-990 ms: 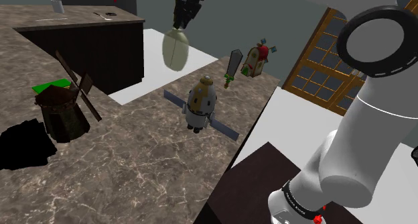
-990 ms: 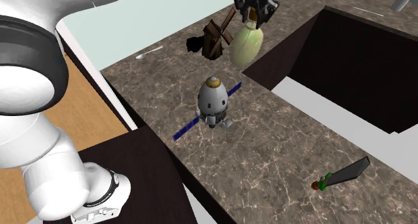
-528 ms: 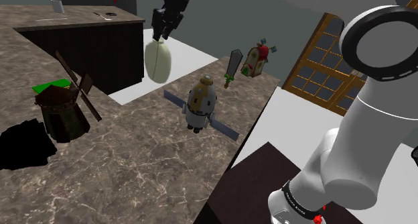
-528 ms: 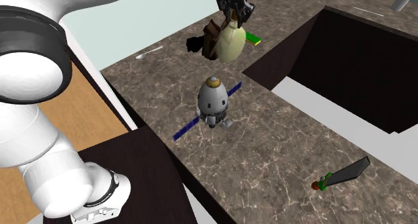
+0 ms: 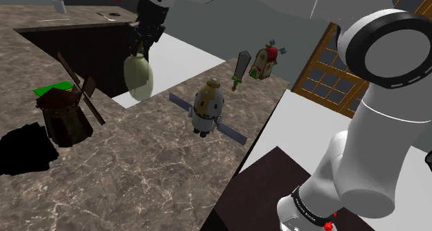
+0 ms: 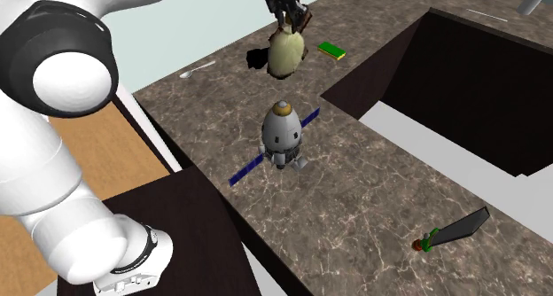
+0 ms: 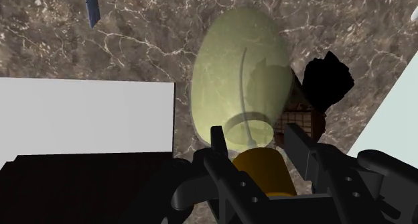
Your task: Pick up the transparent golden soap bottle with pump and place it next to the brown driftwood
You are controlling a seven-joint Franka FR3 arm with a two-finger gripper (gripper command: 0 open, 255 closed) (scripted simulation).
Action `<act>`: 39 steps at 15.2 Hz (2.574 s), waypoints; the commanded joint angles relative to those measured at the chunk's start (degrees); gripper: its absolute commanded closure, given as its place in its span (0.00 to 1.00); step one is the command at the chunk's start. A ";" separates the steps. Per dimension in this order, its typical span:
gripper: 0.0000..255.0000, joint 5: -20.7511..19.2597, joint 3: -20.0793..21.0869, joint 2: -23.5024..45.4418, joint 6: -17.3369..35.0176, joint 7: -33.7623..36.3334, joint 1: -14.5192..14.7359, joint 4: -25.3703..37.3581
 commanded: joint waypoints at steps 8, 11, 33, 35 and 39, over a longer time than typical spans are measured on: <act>1.00 -4.09 2.17 8.68 3.55 10.32 7.17 5.90; 1.00 -5.43 2.54 12.61 3.68 13.50 9.64 9.80; 1.00 -6.88 2.58 20.20 16.31 16.80 12.40 4.80; 1.00 -6.89 2.58 20.49 17.04 16.81 12.40 4.37; 1.00 -6.89 2.58 20.50 17.03 16.81 12.40 4.38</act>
